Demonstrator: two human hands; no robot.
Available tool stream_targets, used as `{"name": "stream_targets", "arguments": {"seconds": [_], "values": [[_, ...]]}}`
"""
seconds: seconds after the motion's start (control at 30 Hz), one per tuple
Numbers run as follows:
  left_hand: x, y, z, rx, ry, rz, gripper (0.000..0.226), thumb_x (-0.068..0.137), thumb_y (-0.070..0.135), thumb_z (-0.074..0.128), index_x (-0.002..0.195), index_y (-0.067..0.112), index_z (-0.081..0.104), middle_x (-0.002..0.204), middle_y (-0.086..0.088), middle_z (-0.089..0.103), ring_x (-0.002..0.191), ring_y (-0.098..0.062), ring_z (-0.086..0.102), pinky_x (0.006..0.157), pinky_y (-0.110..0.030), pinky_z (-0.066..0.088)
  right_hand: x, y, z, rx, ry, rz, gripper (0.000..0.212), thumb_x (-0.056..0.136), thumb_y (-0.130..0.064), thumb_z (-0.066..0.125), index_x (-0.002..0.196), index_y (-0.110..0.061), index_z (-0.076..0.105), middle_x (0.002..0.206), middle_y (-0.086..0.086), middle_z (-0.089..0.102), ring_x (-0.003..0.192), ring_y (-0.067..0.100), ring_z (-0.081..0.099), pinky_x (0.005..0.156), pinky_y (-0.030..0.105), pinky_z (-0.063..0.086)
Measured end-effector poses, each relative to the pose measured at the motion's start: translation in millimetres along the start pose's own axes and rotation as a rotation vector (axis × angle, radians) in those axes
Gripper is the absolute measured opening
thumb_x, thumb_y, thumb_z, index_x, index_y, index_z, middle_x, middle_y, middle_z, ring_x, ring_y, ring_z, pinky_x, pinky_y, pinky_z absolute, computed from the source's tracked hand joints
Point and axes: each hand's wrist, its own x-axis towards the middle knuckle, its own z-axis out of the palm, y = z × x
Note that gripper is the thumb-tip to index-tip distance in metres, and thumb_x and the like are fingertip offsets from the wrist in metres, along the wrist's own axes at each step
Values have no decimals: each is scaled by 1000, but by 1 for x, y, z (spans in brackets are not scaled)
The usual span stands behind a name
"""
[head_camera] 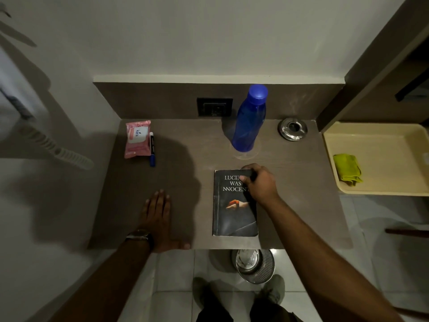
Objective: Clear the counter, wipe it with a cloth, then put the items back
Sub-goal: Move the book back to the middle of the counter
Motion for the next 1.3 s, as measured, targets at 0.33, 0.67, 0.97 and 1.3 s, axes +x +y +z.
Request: {"name": "stream_targets", "arguments": {"seconds": [0.33,0.67,0.97,1.3], "values": [[1,0,1,44,18,3,170,40,117,32,141,5,-45,161,-18,-44,154,-39,-31,128,-59,-10,-6,2,1,-151,-10,-58,33,98,-18,73,130,-17,75,117,10,63,111,28,65,95,22,41],[1,-1,2,32,26,18,168,35,120,25,138,9,-49,161,-18,-43,152,-39,-34,127,-60,-10,3,-2,2,-272,-10,-9,31,94,-19,71,125,-25,71,130,11,54,113,29,59,86,30,45],[1,-2,7,29,35,14,171,34,120,23,146,9,-42,160,-17,-45,152,-38,-35,127,-60,-9,13,-18,2,-74,24,76,11,96,-8,59,93,-18,60,96,10,59,69,16,61,58,25,46],[0,-2,3,13,27,26,172,36,120,26,148,7,-40,160,-16,-47,152,-38,-36,127,-59,-11,-103,17,62,-576,-106,-427,93,94,-86,33,168,-30,22,177,9,10,165,31,8,130,58,19]]}}
